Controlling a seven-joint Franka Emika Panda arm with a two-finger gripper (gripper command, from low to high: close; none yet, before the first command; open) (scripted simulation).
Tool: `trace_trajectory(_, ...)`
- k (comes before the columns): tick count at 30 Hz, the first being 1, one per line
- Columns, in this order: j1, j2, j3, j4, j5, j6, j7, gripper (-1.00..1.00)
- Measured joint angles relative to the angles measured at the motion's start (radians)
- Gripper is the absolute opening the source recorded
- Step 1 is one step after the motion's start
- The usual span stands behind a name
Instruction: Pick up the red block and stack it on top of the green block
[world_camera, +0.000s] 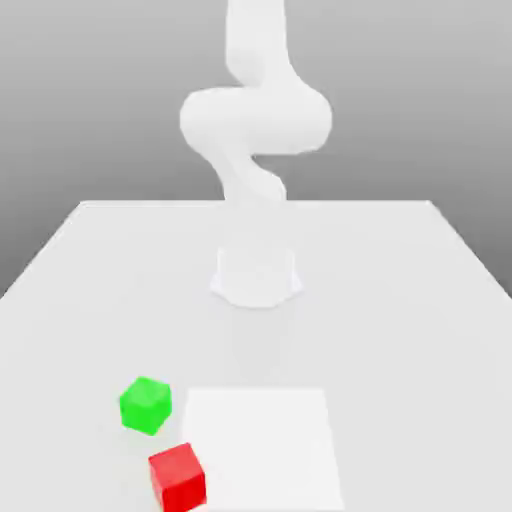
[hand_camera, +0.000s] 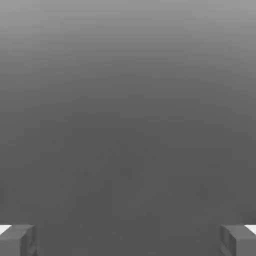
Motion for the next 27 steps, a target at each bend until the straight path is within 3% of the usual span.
trace_trajectory(9, 0.098, 0.334, -0.147, -0.04, 0.099, 0.108, -0.282, 0.0)
trace_trajectory(17, 0.12, 0.625, -0.211, -0.075, 0.183, 0.202, -0.526, 0.0)
trace_trajectory(27, 0.075, 0.959, -0.224, -0.118, 0.148, 0.346, -0.718, 0.0)
